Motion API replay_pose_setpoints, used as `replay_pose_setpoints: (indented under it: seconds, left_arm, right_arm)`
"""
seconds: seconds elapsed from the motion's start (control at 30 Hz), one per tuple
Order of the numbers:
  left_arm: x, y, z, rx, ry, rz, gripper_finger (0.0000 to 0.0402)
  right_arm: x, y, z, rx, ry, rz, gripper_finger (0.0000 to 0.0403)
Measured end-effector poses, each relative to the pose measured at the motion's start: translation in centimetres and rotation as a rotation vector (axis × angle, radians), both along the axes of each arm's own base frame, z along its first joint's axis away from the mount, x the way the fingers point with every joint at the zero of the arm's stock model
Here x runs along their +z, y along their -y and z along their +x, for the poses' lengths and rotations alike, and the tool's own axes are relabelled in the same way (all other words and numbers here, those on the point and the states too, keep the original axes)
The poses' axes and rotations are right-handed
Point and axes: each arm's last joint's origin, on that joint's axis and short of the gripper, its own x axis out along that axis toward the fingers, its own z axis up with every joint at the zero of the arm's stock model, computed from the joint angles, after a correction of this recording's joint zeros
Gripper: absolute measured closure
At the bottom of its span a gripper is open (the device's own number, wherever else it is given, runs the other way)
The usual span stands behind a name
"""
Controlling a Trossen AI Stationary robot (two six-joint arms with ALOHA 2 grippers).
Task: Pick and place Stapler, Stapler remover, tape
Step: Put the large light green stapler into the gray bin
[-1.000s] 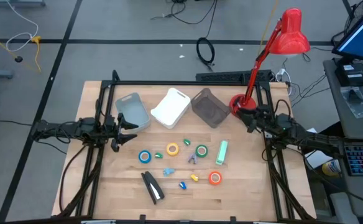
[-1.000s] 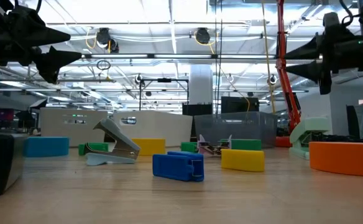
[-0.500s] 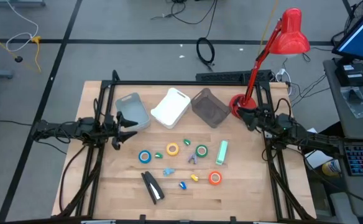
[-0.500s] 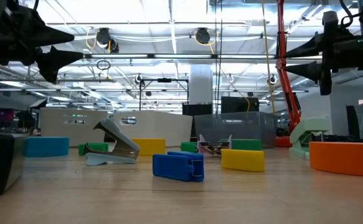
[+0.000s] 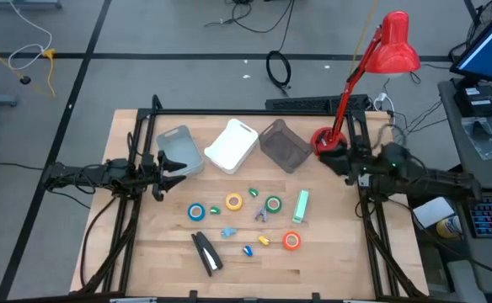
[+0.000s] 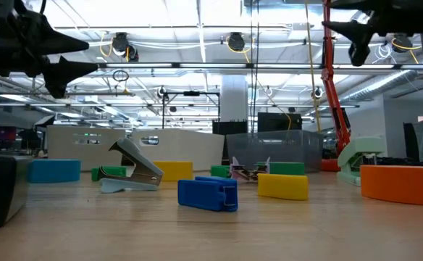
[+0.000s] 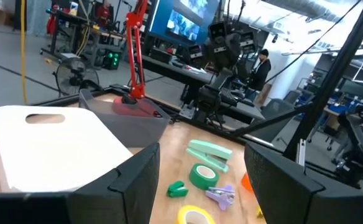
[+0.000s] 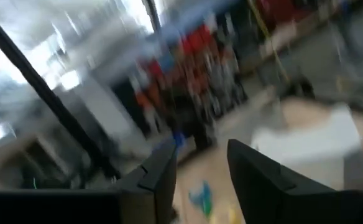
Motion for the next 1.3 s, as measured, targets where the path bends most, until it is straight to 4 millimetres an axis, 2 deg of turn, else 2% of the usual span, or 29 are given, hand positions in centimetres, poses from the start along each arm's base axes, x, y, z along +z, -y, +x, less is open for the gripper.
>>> replay_pose_setpoints:
  seconds: [0.23,0.47,0.63,0.83,1.07,1.3]
  left_arm:
    - [0.0,0.0,0.0,0.001,-0.003,0.014,0.0165]
    - [0.0,0.0,0.0,0.003,-0.008,0.044,0.0165]
    - [0.0,0.0,0.0,0.004,-0.010,0.053,0.0165]
    - [-0.2,0.0,0.0,0.006,-0.033,0.091,0.0165]
    - [-0.4,0.0,0.0,0.005,-0.055,0.094,0.0165]
    - [-0.4,0.0,0.0,0.005,-0.061,0.110,0.0165]
  right_arm:
    - [3.4,-0.7,3.2,0.167,-0.321,0.075,0.0291]
    - [4.3,-1.9,5.3,0.219,-0.688,0.271,0.0324]
    - [4.5,-2.7,6.2,0.190,-0.849,0.439,0.0355]
    - [3.7,-3.8,8.0,0.077,-0.938,0.725,0.0399]
    - [1.4,-5.0,9.7,-0.064,-1.104,1.015,0.0402]
    - [0.2,-5.2,9.2,-0.253,-1.234,1.162,0.0402]
